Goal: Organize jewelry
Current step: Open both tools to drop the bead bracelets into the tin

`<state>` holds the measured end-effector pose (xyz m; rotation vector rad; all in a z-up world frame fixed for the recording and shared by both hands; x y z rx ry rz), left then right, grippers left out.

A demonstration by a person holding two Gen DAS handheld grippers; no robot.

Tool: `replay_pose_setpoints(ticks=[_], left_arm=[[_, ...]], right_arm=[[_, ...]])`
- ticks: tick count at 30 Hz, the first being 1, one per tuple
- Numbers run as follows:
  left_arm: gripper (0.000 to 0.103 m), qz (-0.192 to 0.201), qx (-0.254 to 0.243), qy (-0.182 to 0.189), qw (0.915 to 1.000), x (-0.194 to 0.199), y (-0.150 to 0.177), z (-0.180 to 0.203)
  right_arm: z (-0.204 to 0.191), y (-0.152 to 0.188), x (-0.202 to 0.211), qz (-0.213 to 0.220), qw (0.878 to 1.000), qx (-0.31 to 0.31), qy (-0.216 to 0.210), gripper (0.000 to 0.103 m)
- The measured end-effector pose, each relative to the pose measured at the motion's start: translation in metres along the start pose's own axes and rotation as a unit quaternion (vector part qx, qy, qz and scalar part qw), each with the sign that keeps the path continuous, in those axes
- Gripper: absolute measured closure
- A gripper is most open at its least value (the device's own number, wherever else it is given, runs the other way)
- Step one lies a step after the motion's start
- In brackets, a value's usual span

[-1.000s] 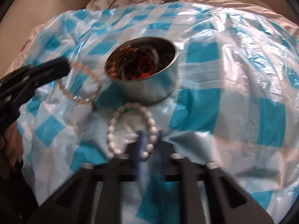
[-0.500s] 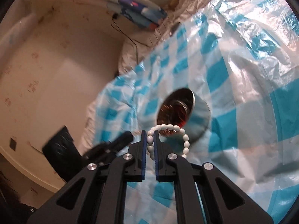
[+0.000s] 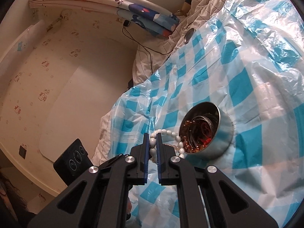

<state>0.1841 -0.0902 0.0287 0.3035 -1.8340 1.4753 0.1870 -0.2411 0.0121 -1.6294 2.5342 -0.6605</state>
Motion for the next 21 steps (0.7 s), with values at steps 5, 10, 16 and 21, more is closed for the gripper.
replay_pose_setpoints(ticks=[5,10,16,21], left_arm=[[0.096,0.004,-0.001,-0.001,1.0,0.001,-0.003,-0.001],[0.096,0.034,0.011,0.013,0.9993,0.002,-0.018,-0.001],[0.095,-0.039,0.09,0.059,0.9934,-0.056,-0.006,-0.015],[0.092,-0.025,0.133,0.047,0.9897,-0.043,-0.008,-0.039]], right_arm=[[-0.004,-0.006,-0.007,0.009,1.0,-0.001,-0.008,0.095],[-0.008,-0.017,-0.01,0.034,0.999,0.014,-0.003,0.095],[0.037,-0.01,-0.037,-0.015,0.988,0.008,0.153,0.063],[0.035,-0.018,-0.022,0.016,0.989,-0.002,0.147,0.063]])
Point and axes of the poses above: each gripper's, at about its wrist camera, not at the fingertips, and x roughly against the way its jaws point, z to its right, y to its underside, the point moved 6 cm from there along -x, roughly the way its jaws point, and after that the axes turned 5 degrees about -y, right-handed, at the moved point
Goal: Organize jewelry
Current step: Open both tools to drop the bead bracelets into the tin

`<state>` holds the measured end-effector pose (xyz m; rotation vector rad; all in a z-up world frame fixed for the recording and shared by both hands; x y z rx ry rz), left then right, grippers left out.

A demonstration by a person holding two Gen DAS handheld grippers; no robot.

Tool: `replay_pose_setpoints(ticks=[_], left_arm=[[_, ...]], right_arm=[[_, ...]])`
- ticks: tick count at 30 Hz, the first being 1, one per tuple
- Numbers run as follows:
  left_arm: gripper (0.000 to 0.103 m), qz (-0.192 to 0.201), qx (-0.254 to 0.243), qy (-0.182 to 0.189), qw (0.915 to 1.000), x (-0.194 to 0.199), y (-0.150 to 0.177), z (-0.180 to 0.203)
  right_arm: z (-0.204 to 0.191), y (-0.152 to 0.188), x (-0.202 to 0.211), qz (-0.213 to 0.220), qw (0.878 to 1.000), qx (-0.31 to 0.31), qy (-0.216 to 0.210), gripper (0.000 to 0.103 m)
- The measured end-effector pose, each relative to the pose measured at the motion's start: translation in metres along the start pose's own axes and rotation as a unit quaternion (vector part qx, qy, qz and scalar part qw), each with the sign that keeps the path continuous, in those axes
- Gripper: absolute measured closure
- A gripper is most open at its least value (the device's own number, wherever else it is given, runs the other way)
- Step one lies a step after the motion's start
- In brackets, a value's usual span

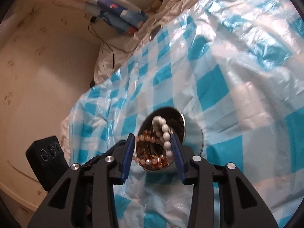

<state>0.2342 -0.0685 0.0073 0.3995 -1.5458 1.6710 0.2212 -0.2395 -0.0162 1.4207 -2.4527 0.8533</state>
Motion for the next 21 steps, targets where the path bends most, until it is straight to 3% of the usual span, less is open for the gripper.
replay_pose_setpoints(ticks=[4,8,11,14,17,21], left_arm=[[0.076,0.006,0.002,-0.018,0.9998,0.014,0.004,-0.009],[0.07,0.0,-0.01,-0.027,0.9996,0.035,0.02,-0.013],[0.064,0.003,-0.019,-0.041,0.999,0.054,0.031,-0.023],[0.06,0.008,-0.012,-0.055,0.9984,0.072,0.038,-0.036],[0.057,0.015,0.014,-0.052,0.9984,0.097,0.048,-0.047],[0.053,0.029,0.017,-0.054,0.998,0.125,0.063,-0.051]], right_arm=[[-0.007,-0.002,0.012,0.017,1.0,0.02,0.015,0.058],[0.002,0.005,0.012,0.016,1.0,-0.008,0.025,0.056],[0.001,0.013,0.011,0.013,0.998,0.015,0.061,0.053],[-0.014,0.027,0.002,0.004,0.984,0.108,0.14,0.046],[-0.034,0.041,-0.018,-0.008,0.975,0.157,0.156,0.044],[-0.056,0.05,-0.053,-0.02,0.95,0.238,0.201,0.038]])
Point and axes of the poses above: each gripper's, at about its wrist camera, not at the fingertips, and x roughly against the way its jaws point, z to its right, y to its underside, the point moved 6 cm from there along -x, roughly the way its jaws point, and after that the axes turned 5 degrees about -y, right-handed, at the moved point
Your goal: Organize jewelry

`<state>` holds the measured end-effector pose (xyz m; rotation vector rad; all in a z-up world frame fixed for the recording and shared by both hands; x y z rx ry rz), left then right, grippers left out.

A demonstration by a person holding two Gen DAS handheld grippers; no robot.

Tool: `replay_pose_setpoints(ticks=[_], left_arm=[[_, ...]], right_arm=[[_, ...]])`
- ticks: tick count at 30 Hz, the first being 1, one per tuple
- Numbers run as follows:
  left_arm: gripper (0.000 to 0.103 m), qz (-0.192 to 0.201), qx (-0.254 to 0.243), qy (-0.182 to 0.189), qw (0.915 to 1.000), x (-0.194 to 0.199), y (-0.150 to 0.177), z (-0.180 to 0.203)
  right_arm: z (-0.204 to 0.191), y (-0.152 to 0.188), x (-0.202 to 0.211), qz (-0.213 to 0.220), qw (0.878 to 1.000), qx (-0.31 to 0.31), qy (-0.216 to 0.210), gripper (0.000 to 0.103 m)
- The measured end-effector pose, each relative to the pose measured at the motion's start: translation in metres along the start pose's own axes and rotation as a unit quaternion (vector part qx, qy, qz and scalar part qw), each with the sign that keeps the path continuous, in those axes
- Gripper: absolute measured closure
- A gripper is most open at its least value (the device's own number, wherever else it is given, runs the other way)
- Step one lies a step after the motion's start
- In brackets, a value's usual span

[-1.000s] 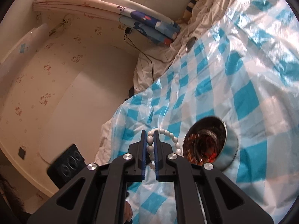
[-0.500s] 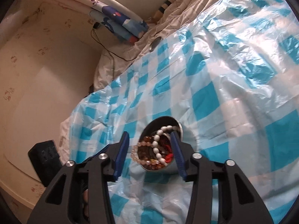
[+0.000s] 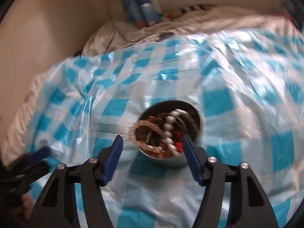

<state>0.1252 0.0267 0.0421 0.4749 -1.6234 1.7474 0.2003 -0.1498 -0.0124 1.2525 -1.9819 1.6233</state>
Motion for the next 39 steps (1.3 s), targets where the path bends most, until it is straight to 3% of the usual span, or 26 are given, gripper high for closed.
replay_pose_setpoints(ticks=[5,8,10,14,20,23,30,32,35,39], left_arm=[[0.051,0.013,0.001,-0.015,0.9998,0.022,0.002,-0.024],[0.05,0.015,0.016,-0.015,0.9997,0.027,0.001,-0.037],[0.05,0.015,0.02,-0.013,0.9996,0.028,-0.002,-0.04],[0.049,0.019,0.013,-0.004,0.9997,0.028,-0.007,-0.031],[0.045,0.019,-0.052,-0.009,0.9984,0.023,-0.002,0.001],[0.045,0.01,-0.043,-0.01,0.999,0.017,0.0,-0.001],[0.045,0.002,-0.028,-0.015,0.9995,0.007,0.002,-0.001],[0.045,-0.004,-0.028,-0.018,0.9995,0.001,0.004,0.002],[0.044,-0.005,-0.032,-0.021,0.9993,0.002,0.009,0.013],[0.032,0.006,-0.023,-0.017,0.9996,0.015,0.028,0.031]], right_arm=[[0.003,-0.008,-0.032,-0.011,0.997,0.031,0.075,0.038],[0.015,-0.009,-0.037,-0.005,0.996,0.019,0.082,0.024],[0.017,-0.01,-0.035,-0.004,0.997,0.021,0.08,0.024],[0.024,-0.015,-0.021,0.03,0.998,-0.033,0.047,0.024],[0.016,-0.015,-0.029,0.015,0.991,0.05,0.127,0.025],[0.017,-0.017,-0.021,0.029,0.98,0.082,0.179,0.025],[0.007,-0.014,0.043,0.096,0.991,0.029,0.084,0.02],[0.002,0.003,0.058,0.087,0.994,0.019,0.071,0.015],[0.001,0.042,0.076,0.055,0.996,0.008,0.077,0.015],[0.002,0.087,0.099,0.036,0.995,0.001,0.097,0.01]])
Point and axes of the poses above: each gripper's, at about its wrist camera, not at the fingertips, and x roughly against the way its jaws point, z to its right, y to its underside, the point moved 6 cm from there along -x, roughly the way its jaws point, and after that the axes turned 5 degrees about -y, right-handed, at the moved point
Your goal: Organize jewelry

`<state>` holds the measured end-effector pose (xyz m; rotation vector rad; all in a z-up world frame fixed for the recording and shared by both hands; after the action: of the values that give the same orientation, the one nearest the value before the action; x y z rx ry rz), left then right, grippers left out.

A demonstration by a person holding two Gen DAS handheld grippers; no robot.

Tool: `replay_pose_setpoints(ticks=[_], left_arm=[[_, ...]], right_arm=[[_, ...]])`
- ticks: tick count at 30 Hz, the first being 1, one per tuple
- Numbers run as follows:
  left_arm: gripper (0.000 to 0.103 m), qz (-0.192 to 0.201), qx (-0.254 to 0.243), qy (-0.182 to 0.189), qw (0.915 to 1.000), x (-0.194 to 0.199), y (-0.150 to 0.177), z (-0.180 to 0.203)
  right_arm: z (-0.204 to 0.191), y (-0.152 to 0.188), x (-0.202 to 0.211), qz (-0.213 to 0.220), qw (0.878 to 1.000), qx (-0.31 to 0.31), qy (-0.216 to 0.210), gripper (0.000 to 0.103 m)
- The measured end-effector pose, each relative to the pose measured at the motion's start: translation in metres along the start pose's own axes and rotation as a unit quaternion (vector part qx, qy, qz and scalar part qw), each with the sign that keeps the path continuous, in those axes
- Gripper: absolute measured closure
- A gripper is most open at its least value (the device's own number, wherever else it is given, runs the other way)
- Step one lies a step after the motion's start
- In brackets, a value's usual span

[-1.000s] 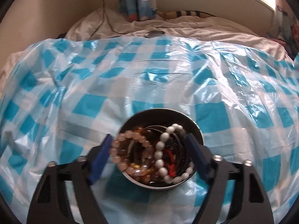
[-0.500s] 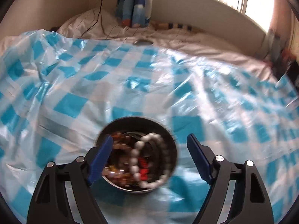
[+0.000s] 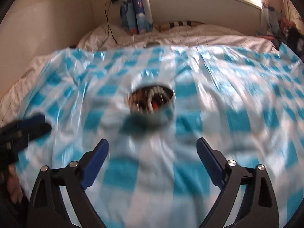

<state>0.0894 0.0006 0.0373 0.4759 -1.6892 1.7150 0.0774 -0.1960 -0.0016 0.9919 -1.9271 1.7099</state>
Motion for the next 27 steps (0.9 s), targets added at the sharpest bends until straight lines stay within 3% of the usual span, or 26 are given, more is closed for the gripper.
replay_pose_setpoints(ticks=[6,14,19,27], left_arm=[[0.024,-0.006,0.027,-0.013,0.9995,0.011,0.032,0.017],[0.018,-0.003,0.062,-0.042,0.9972,0.011,0.057,0.026],[0.017,-0.005,0.049,-0.059,0.997,0.007,0.068,0.037],[0.012,0.009,0.007,-0.078,0.9969,0.012,0.074,0.052]], right_arm=[[0.001,0.031,0.036,0.037,0.998,0.011,0.045,0.007],[0.014,0.042,0.03,0.044,0.997,-0.036,0.051,0.007],[0.021,0.057,0.024,0.033,0.995,-0.07,0.059,0.007],[0.024,0.061,0.03,0.041,0.994,-0.074,0.068,0.007]])
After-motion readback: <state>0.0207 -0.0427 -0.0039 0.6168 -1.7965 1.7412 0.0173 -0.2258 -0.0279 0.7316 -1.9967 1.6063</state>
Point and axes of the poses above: each gripper's, at about its wrist camera, not at the fingertips, and x roughly against the way its jaws point, z to its right, y to its underside, the point moved 6 cm from there along -x, roughly the way its jaws point, and after that the axes turned 5 degrees about -y, right-handed, at the moved point
